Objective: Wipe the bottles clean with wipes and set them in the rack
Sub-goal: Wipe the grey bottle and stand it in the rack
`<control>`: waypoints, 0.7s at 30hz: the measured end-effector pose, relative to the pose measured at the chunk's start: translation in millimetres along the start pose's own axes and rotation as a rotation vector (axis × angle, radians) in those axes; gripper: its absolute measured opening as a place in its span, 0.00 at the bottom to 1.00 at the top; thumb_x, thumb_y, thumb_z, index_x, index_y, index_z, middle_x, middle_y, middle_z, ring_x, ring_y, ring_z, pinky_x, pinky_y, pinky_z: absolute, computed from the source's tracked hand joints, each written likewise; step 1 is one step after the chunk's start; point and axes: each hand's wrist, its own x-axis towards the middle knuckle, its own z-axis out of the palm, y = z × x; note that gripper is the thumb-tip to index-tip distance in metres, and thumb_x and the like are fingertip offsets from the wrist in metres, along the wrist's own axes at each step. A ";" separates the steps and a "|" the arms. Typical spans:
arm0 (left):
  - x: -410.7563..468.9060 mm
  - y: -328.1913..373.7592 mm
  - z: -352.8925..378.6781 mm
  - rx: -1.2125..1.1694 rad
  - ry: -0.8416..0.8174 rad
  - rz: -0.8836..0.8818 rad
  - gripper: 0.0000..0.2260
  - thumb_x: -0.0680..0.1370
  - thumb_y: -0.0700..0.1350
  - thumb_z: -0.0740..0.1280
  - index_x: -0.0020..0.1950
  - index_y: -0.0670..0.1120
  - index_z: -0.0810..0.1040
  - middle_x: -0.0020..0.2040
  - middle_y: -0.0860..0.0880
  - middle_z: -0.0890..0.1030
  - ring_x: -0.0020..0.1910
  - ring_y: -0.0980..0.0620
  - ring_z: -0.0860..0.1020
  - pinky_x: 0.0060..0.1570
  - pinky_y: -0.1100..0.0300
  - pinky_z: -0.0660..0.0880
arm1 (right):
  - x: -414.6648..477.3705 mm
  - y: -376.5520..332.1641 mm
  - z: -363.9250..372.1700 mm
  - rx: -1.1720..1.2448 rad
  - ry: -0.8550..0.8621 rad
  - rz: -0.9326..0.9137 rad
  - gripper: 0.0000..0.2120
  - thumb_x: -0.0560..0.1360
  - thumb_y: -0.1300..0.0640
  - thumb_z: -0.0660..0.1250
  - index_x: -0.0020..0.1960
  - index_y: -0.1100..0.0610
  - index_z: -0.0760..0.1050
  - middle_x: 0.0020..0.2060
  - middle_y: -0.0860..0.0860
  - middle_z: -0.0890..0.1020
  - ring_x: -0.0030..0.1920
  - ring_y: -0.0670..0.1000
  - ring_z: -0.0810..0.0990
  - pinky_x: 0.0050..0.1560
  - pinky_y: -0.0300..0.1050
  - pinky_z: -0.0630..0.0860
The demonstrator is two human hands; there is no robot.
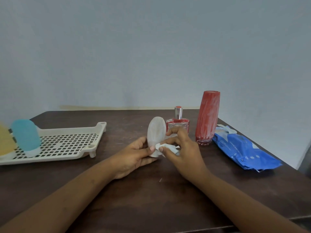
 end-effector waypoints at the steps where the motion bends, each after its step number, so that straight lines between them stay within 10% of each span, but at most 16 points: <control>1: -0.5 0.3 0.3 -0.006 0.001 -0.002 0.18 0.77 0.38 0.63 0.67 0.44 0.70 0.63 0.43 0.79 0.60 0.47 0.79 0.58 0.56 0.77 | -0.7 -1.3 0.6 -0.018 -0.010 -0.017 0.19 0.72 0.59 0.71 0.51 0.42 0.65 0.40 0.44 0.83 0.44 0.39 0.80 0.42 0.27 0.72; 21: -3.1 3.9 5.9 0.004 0.003 -0.014 0.17 0.75 0.39 0.65 0.64 0.45 0.73 0.56 0.45 0.83 0.55 0.49 0.82 0.51 0.61 0.80 | 3.3 12.0 -1.8 -0.062 0.066 -0.015 0.03 0.72 0.59 0.71 0.45 0.53 0.79 0.40 0.43 0.81 0.43 0.42 0.79 0.41 0.31 0.73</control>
